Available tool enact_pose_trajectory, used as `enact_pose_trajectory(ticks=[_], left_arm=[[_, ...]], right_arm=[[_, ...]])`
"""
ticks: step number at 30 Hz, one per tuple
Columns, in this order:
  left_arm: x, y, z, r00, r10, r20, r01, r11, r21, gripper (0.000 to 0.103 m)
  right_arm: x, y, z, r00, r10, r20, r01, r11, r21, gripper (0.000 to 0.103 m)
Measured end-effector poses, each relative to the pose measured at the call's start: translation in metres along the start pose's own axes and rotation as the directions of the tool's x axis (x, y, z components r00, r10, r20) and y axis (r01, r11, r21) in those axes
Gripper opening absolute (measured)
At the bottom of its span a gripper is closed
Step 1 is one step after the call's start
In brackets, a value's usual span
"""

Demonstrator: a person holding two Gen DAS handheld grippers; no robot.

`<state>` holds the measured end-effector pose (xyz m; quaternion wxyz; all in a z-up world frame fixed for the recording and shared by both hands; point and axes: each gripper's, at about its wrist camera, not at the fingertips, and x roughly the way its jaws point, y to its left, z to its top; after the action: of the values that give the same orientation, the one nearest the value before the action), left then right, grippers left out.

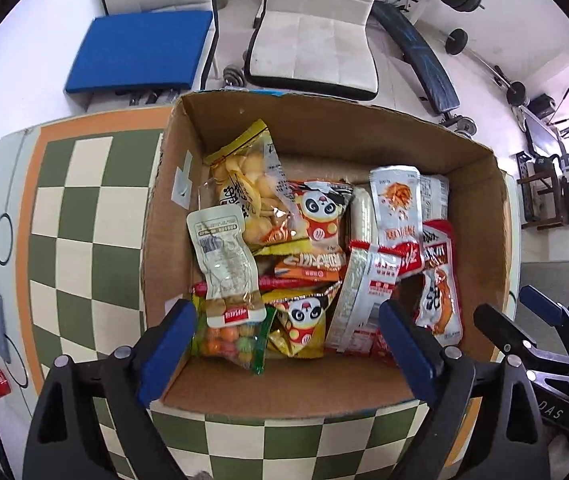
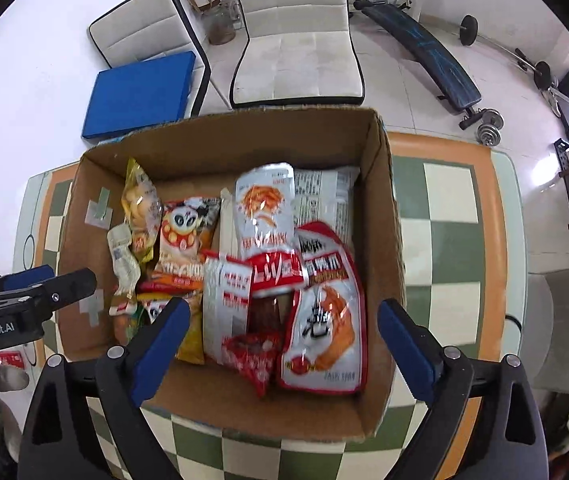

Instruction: Organize snacks

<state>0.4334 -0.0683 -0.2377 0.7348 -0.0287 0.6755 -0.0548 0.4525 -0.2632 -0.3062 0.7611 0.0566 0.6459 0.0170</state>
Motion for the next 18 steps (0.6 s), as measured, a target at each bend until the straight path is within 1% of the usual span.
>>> enact_pose_trajectory(ticks=[4,6,8,10,12,13,14,15,16,18], left_arm=[[-0.011,-0.006,-0.015,1.000,-0.002,0.019,0.002,1.000,0.013,0.093],[-0.016,-0.008,-0.022,1.000,-0.023,0.017,0.023,1.000,0.009,0.093],[-0.023,-0.011,-0.027,0.999,-0.031,0.033,0.030,0.999,0.010,0.093],[-0.034,-0.014,-0.034,0.997,-0.034,0.065,0.033,0.999,0.014,0.093],[-0.046,-0.016,-0.041,0.994,-0.022,0.105,0.021,1.000,0.013,0.093],[-0.056,-0.017,-0.046,0.990,-0.006,0.140,0.004,1.000,0.015,0.093],[-0.061,-0.017,-0.050,0.988,0.001,0.157,-0.003,1.000,0.015,0.093],[-0.071,-0.018,-0.056,0.983,0.000,0.183,-0.003,1.000,0.014,0.093],[-0.077,-0.018,-0.060,0.981,-0.016,0.194,0.014,1.000,0.015,0.093],[-0.093,-0.020,-0.072,0.972,-0.004,0.234,-0.001,1.000,0.023,0.093]], right_arm=[[-0.011,-0.002,-0.018,1.000,0.005,0.007,-0.005,1.000,0.013,0.097],[-0.016,-0.004,-0.025,1.000,0.002,0.013,-0.003,1.000,0.023,0.097],[-0.021,-0.004,-0.030,1.000,0.006,0.017,-0.006,1.000,0.025,0.097],[-0.030,-0.006,-0.036,1.000,0.003,0.030,-0.003,1.000,0.031,0.097],[-0.041,-0.008,-0.040,0.999,0.004,0.047,-0.005,0.999,0.034,0.098],[-0.048,-0.009,-0.044,0.998,0.004,0.059,-0.006,0.999,0.038,0.098],[-0.054,-0.010,-0.047,0.997,0.004,0.071,-0.006,0.999,0.040,0.098],[-0.061,-0.010,-0.051,0.996,0.004,0.085,-0.007,0.999,0.040,0.098],[-0.070,-0.010,-0.056,0.995,0.005,0.103,-0.009,0.999,0.039,0.098],[-0.087,-0.009,-0.065,0.991,0.002,0.136,-0.007,0.999,0.034,0.098]])
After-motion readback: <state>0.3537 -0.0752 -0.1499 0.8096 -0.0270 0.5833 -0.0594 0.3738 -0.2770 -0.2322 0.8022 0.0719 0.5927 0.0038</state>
